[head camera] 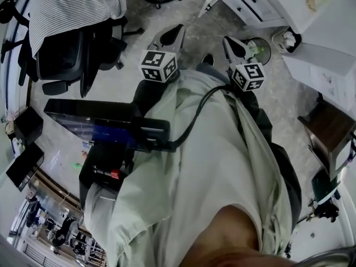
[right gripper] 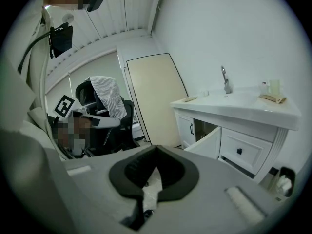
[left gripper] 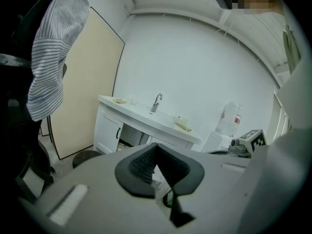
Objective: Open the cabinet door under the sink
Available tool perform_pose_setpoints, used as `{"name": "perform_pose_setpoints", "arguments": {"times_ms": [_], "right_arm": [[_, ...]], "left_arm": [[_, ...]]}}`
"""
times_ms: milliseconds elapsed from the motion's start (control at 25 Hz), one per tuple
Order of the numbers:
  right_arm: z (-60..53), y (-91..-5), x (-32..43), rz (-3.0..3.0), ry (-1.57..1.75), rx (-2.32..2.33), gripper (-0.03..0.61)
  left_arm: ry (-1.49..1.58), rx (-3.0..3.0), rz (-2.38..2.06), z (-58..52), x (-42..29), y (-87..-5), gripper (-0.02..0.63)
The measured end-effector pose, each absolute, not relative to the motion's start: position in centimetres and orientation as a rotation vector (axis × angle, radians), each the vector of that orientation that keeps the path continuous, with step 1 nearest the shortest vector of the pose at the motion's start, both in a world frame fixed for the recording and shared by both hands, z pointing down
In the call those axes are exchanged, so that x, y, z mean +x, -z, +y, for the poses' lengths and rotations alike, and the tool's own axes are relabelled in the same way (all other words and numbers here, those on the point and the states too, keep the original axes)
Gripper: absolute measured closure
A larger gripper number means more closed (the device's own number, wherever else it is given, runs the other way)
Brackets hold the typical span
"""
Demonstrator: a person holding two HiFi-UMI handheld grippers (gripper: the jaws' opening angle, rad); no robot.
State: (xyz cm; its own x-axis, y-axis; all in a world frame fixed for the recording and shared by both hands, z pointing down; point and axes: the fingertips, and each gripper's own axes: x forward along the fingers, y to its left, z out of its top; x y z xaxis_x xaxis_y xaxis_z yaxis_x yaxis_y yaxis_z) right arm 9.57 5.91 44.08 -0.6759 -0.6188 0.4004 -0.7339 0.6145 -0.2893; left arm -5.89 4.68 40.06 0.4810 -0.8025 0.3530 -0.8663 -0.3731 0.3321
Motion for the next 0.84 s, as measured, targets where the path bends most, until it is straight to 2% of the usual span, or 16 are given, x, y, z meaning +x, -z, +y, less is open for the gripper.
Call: {"name": "perform_pose_setpoints", "arguments": {"times_ms": [840], "right_arm": [[5.59,-44.4,9.24,-2.582,-0.655,1.091,0.577]], "left_arm": [[-0.165,2.242,-1.4,4.37,-6.54,-40.2,0.607]]}}
